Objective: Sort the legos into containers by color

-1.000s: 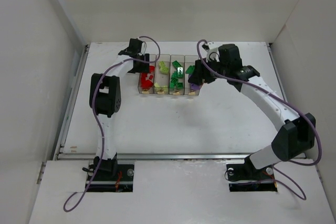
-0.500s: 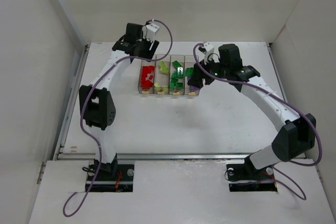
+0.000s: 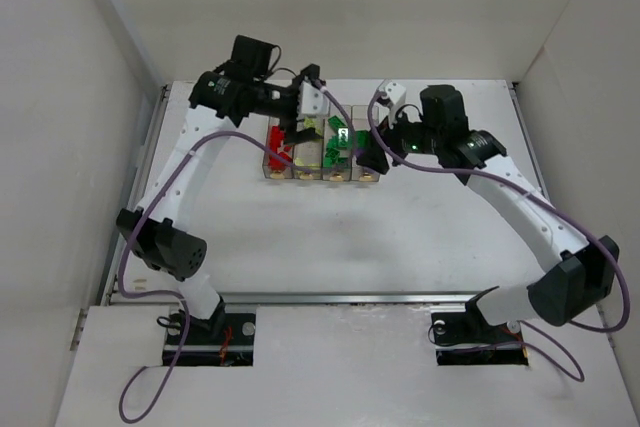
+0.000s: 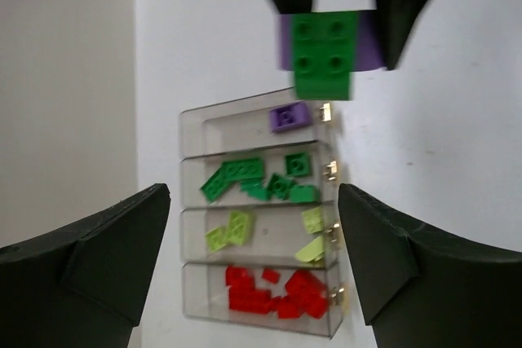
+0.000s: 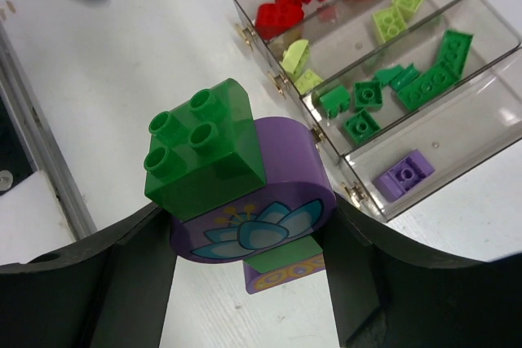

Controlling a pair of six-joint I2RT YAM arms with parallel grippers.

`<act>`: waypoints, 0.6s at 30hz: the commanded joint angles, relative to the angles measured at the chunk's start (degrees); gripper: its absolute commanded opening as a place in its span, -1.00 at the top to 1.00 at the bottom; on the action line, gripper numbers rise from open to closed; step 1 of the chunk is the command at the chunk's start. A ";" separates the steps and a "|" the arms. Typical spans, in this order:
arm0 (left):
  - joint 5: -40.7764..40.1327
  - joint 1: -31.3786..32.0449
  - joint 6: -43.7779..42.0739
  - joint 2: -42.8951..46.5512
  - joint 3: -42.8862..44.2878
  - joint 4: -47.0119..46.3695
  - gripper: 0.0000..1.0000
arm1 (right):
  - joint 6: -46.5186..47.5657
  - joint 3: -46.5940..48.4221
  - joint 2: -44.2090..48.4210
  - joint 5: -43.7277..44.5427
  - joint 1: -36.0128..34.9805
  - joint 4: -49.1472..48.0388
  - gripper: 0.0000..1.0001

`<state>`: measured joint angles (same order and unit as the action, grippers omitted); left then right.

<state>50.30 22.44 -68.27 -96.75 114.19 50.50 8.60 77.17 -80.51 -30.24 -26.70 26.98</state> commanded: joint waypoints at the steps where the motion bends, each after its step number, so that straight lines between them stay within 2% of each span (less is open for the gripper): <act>1: 4.37 2.79 -8.02 1.83 -2.57 8.38 -0.64 | 1.68 0.53 5.18 -0.96 -0.37 -3.68 1.00; 5: 6.56 3.32 -7.06 4.36 -3.27 6.30 -0.64 | 1.16 -0.61 7.64 -2.71 -0.37 -6.41 1.00; 6: 6.56 4.45 -2.96 5.42 -3.80 3.84 -0.64 | 1.16 -0.61 7.65 -2.72 -0.37 -6.42 1.00; 7: 5.43 4.46 0.47 6.65 -5.89 0.42 -0.64 | 1.16 0.00 7.65 -2.72 -0.37 -7.03 1.00; 8: 2.90 5.33 4.07 9.27 -7.48 -7.79 -0.64 | 1.16 0.00 7.65 -3.33 -0.37 -7.03 1.00; 11: -2.38 7.97 10.87 12.54 -13.44 -19.34 -0.64 | 1.16 1.50 7.04 -3.34 -0.37 -7.03 1.00; 15: -4.60 11.13 11.49 11.95 -14.88 -21.58 -0.68 | 1.16 2.02 7.03 -2.81 -0.37 -7.64 1.00; 18: -3.30 11.84 12.89 9.83 -11.99 -21.58 -0.68 | 1.16 2.02 6.51 -2.81 -0.37 -7.65 1.00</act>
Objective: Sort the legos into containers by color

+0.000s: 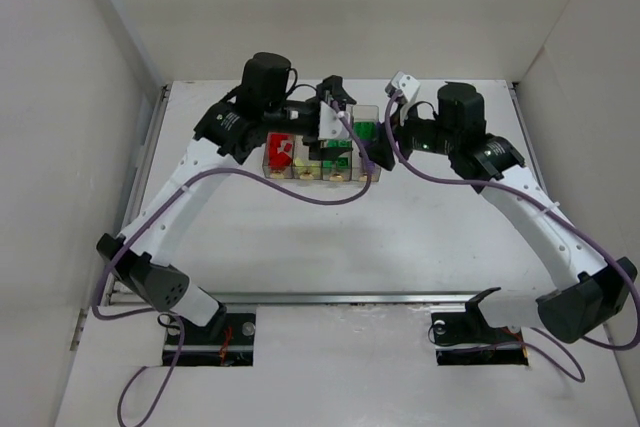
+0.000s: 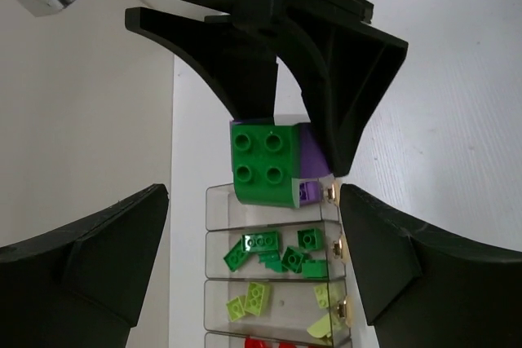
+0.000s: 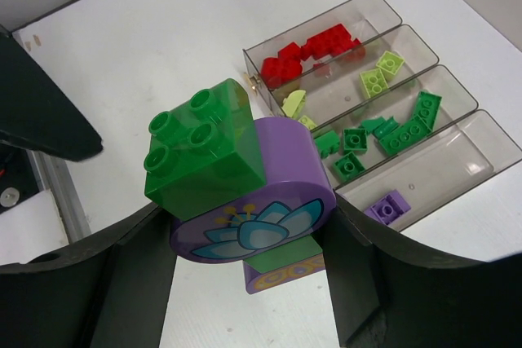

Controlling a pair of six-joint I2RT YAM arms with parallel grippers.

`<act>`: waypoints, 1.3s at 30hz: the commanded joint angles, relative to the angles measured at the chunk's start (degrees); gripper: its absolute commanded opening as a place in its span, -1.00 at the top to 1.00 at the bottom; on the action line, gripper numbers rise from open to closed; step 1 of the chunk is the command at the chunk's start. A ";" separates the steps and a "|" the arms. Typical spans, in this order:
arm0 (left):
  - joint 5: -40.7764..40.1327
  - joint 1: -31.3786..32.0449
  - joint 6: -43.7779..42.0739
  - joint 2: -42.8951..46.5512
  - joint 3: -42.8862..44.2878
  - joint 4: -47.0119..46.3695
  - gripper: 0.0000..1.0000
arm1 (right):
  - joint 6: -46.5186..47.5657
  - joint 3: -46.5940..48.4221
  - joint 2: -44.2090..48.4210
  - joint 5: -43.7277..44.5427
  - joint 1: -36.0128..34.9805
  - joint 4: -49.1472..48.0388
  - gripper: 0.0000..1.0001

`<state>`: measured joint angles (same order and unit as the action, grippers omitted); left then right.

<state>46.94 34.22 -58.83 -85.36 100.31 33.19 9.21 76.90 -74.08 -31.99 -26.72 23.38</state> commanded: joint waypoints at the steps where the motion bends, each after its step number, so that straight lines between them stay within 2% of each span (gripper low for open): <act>1: 0.08 0.58 3.46 -2.87 2.51 -4.27 -0.68 | 0.54 2.29 0.08 -1.06 -0.35 -4.04 1.00; 4: 0.61 0.59 3.98 -5.33 3.75 -4.27 -0.56 | 0.54 1.76 0.08 -1.67 -0.35 -4.57 1.00; 9: 0.08 0.59 3.98 -7.79 6.39 -4.27 -0.53 | 0.54 0.97 0.08 -2.29 0.26 -5.18 1.00; 13: 1.40 0.59 3.19 -8.86 7.96 -3.66 -0.28 | 0.54 0.97 0.08 -3.60 0.87 -4.66 1.00; 17: 2.90 0.59 3.72 -10.00 9.98 -1.82 0.26 | 0.54 0.97 -0.45 -3.61 1.41 -4.13 1.00; 18: 2.90 0.59 3.72 -10.00 9.99 -1.81 0.48 | 0.54 0.97 -0.45 -3.61 1.41 -4.13 1.00; 23: 3.42 0.59 5.38 -10.00 9.99 -1.81 1.00 | 0.54 -0.09 -1.50 -3.61 1.93 -4.13 1.00; 27: 3.42 -0.28 12.05 -10.00 9.99 -5.67 1.00 | -0.86 -3.41 -2.20 -2.30 3.86 -5.00 1.00; 29: 4.65 -2.21 19.67 -10.00 8.33 -13.47 1.00 | -4.01 -5.52 -3.00 -2.29 5.53 -6.32 1.00; 30: 4.65 -4.40 27.37 -10.00 7.80 -16.29 1.00 | -5.33 -6.58 -3.87 -3.51 7.80 -7.11 1.00; 31: 5.18 -5.38 29.97 -10.00 7.18 -18.84 1.00 | -7.78 -8.59 -4.92 -4.56 9.04 -8.60 1.00; 32: 5.18 -6.00 31.30 -10.00 7.18 -22.08 1.00 | -8.85 -9.31 -4.93 -5.36 10.10 -9.22 1.00; 39: 5.18 -6.53 34.56 -11.75 6.39 -25.80 1.00 | -10.96 -8.17 -8.26 -1.07 11.25 -8.70 1.00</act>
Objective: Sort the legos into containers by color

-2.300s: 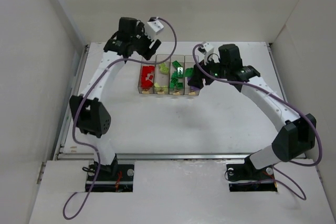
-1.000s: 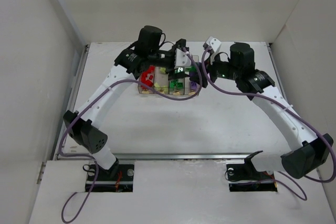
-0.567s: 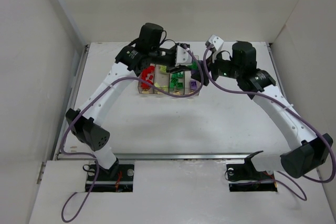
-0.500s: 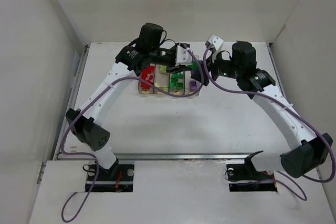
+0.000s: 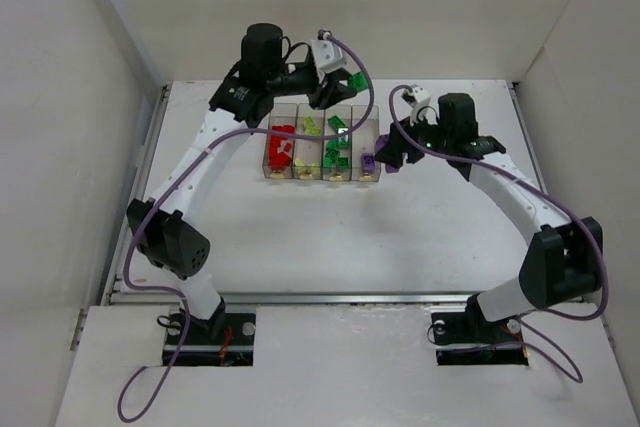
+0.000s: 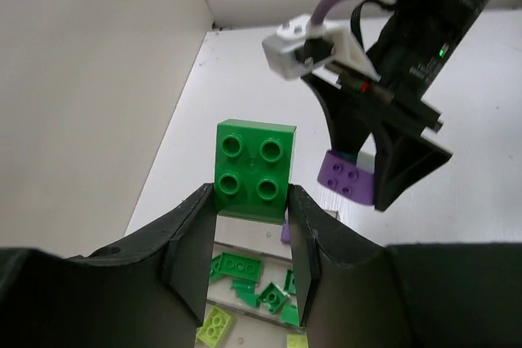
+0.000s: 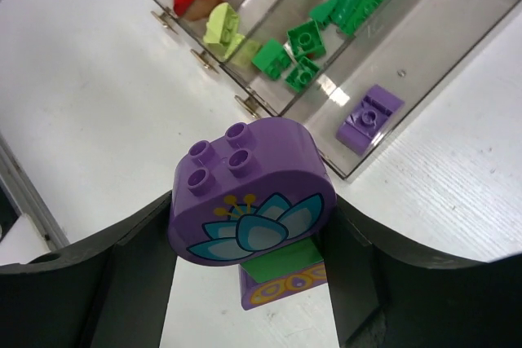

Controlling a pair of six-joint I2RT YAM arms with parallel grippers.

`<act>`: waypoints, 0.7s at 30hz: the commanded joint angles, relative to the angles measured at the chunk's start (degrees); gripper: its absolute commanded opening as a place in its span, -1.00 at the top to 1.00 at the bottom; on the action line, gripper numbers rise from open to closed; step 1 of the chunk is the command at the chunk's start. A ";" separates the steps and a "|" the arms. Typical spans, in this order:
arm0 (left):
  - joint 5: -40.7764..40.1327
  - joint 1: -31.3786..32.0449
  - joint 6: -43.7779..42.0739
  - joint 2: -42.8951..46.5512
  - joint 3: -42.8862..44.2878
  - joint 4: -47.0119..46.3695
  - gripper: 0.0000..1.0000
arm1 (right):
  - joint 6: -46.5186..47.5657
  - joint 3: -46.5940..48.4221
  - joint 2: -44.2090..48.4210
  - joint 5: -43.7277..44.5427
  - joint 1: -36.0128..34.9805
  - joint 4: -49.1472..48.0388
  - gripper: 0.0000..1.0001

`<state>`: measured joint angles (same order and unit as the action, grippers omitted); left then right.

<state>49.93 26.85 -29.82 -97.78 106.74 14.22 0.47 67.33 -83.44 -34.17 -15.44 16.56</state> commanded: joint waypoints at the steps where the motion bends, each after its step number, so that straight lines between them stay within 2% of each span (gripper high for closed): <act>1: 1.49 0.83 6.70 0.05 -0.82 -7.71 1.00 | -2.92 1.92 1.09 2.43 0.50 -1.88 1.00; 3: -3.75 0.83 9.33 -1.09 -3.28 -10.42 1.00 | -6.77 2.54 -0.23 2.97 1.02 -1.26 1.00; 6: -10.53 0.31 15.04 -6.53 -3.29 -10.44 1.00 | -13.79 5.00 -0.23 7.80 1.03 -1.26 1.00; 7: -14.99 0.31 16.36 -9.77 -3.29 -10.44 1.00 | -15.57 5.87 -0.23 8.76 1.03 -1.26 1.00; 10: -20.65 -0.22 19.89 -14.27 -3.29 -11.05 1.00 | -17.34 5.88 1.51 11.58 1.03 -1.26 1.00; 16: -20.75 -0.22 21.21 -21.48 -4.35 -15.00 1.00 | -18.05 5.36 3.72 14.57 1.03 -1.79 1.00; 21: -22.85 -0.22 21.74 -24.12 -5.05 -14.14 0.88 | -18.05 4.83 4.78 14.57 1.03 -1.79 1.00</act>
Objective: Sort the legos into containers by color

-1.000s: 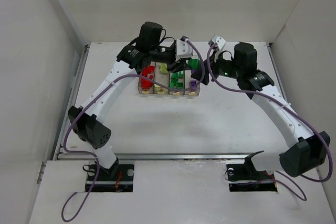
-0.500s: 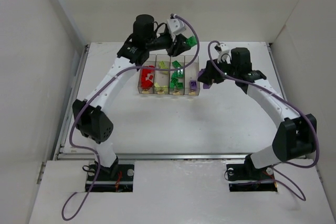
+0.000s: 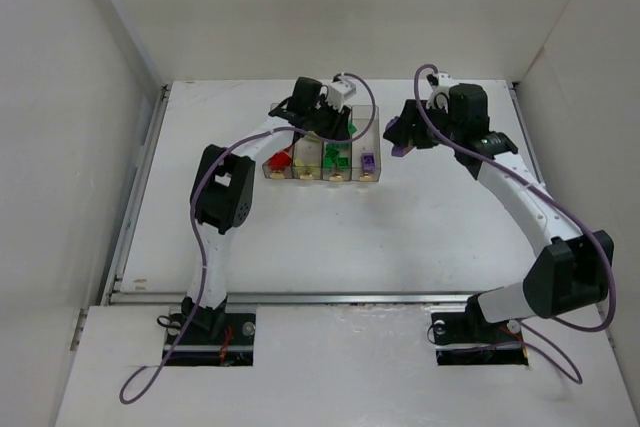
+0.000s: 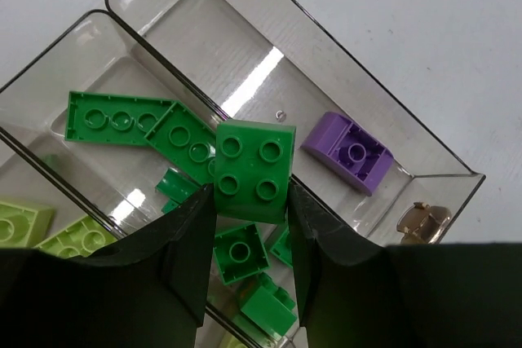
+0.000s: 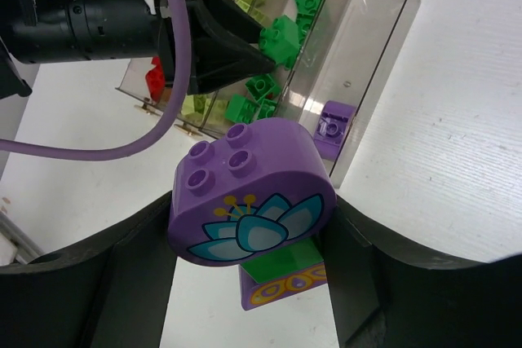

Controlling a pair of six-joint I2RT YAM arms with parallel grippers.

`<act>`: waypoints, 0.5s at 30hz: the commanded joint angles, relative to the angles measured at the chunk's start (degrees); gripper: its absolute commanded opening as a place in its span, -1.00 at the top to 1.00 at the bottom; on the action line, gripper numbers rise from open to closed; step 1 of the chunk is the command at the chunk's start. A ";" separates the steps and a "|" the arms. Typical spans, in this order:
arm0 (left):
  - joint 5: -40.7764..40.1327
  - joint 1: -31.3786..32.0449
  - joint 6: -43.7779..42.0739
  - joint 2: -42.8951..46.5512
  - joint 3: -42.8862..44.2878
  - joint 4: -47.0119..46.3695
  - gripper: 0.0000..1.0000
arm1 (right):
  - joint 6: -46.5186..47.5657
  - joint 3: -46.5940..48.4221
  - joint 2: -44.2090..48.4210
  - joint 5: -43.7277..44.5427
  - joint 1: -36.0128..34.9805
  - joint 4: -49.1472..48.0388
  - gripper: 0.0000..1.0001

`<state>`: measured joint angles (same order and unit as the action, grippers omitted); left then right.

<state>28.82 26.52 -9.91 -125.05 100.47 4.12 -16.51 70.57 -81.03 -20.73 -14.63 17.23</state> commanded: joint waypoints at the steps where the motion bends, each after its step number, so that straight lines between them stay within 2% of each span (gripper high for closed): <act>1: -1.75 0.11 1.83 3.15 0.70 -4.03 0.85 | -1.07 1.59 2.37 1.13 0.22 -2.47 1.00; 6: -1.75 -0.42 3.50 2.62 -0.53 -4.03 0.59 | -1.07 1.59 2.37 1.13 0.22 -3.00 1.00; 12: -1.22 -0.95 5.60 2.62 -1.68 -4.03 0.51 | -1.07 2.12 2.37 0.60 0.22 -3.00 1.00; 15: -1.22 -2.00 6.22 3.15 -1.68 -4.03 0.20 | -0.54 2.65 3.51 0.60 0.22 -3.00 1.00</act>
<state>27.46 25.87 -5.61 -125.08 99.18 1.93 -16.91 70.57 -80.38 -20.21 -14.63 17.10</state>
